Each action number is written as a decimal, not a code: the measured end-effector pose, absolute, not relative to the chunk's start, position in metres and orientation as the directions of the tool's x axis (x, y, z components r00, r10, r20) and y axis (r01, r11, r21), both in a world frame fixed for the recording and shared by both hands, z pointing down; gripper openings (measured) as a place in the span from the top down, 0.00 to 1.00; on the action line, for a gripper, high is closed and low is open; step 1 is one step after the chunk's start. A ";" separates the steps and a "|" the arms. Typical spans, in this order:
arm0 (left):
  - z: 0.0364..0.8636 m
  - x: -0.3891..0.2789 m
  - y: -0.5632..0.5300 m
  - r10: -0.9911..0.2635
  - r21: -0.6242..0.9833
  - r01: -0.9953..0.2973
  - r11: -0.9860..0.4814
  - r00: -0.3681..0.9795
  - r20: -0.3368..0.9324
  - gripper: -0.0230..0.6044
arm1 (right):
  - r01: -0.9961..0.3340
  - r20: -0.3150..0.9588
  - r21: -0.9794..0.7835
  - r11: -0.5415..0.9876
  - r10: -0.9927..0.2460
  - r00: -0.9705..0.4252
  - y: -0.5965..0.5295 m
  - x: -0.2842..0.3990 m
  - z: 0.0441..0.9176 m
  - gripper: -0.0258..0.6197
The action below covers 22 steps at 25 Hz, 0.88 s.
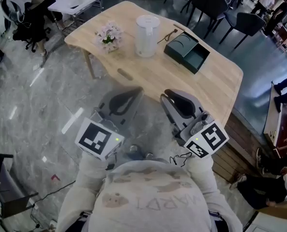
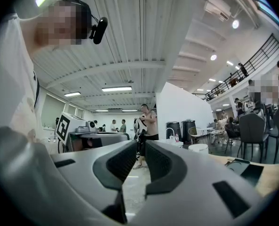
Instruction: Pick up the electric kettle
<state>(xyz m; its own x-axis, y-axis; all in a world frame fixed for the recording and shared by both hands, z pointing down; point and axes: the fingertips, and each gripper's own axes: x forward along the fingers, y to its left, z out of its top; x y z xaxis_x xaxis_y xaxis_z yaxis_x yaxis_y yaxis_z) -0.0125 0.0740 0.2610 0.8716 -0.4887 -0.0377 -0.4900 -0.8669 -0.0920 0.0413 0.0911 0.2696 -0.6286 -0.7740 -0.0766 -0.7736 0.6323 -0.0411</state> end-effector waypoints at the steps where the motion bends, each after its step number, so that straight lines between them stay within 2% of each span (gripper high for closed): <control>1: 0.261 -0.014 0.073 -0.489 -0.090 -0.490 -0.867 0.872 -0.039 0.95 | -0.774 -0.076 -0.041 0.632 -0.774 -0.628 0.090 0.040 0.269 0.86; 17: 0.267 -0.028 0.038 -0.490 -0.094 -0.492 -0.866 0.871 -0.048 0.95 | -0.776 -0.070 -0.031 0.631 -0.775 -0.628 0.053 0.026 0.275 0.86; 22: 0.272 -0.043 0.029 -0.497 -0.064 -0.498 -0.865 0.867 -0.029 0.95 | -0.776 -0.070 -0.032 0.630 -0.775 -0.627 0.044 0.013 0.277 0.81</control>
<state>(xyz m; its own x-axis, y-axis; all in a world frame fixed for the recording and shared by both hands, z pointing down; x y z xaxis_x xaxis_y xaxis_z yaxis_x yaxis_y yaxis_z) -0.0435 0.0291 0.2719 0.8673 -0.4969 -0.0286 -0.4977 -0.8650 -0.0639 0.0130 0.0439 0.2772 -0.6275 -0.7755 -0.0702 -0.7756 0.6304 -0.0319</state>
